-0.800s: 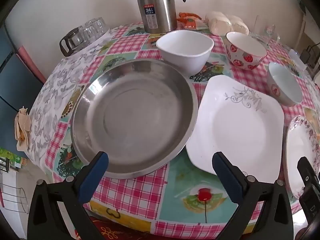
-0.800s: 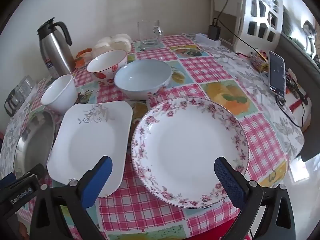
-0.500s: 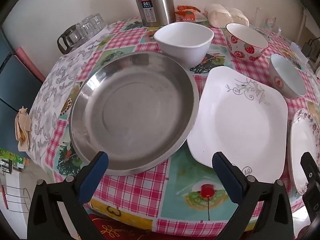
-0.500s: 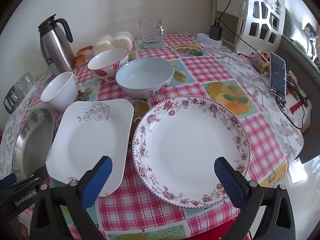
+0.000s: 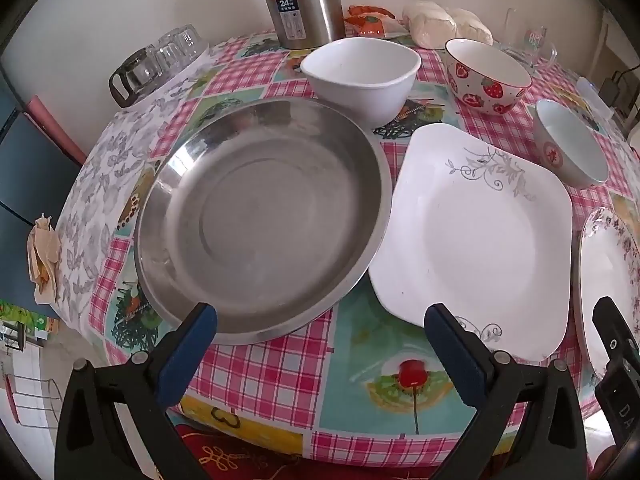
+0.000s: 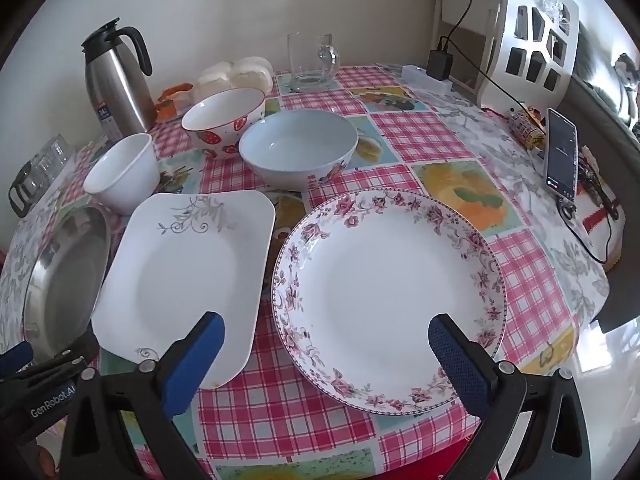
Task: Organize plates and bowls
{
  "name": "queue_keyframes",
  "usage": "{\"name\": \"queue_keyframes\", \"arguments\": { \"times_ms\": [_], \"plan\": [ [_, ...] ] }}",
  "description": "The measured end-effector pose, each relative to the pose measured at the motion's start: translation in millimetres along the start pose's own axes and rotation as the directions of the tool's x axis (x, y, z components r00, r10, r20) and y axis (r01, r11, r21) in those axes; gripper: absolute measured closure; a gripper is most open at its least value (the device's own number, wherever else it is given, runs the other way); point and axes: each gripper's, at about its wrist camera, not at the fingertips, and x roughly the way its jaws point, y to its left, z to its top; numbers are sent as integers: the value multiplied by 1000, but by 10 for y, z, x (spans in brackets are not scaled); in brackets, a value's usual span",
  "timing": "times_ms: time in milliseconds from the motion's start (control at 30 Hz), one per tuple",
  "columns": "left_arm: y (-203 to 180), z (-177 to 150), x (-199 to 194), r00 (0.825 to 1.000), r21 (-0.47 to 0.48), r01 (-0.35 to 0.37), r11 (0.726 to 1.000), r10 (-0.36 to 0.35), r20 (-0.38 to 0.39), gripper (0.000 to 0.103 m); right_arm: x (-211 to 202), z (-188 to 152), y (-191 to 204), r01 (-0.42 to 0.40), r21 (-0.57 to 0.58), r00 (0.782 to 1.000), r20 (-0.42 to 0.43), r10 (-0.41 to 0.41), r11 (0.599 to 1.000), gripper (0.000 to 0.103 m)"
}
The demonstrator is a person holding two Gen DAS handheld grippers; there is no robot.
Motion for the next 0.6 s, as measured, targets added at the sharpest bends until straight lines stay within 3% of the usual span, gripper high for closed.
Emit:
{"name": "queue_keyframes", "arguments": {
  "times_ms": [600],
  "plan": [
    [-13,-4,53,1000,4,0,1000,0,-27,0,24,-8,14,-4,-3,1000,-13,4,1000,0]
  ]
}}
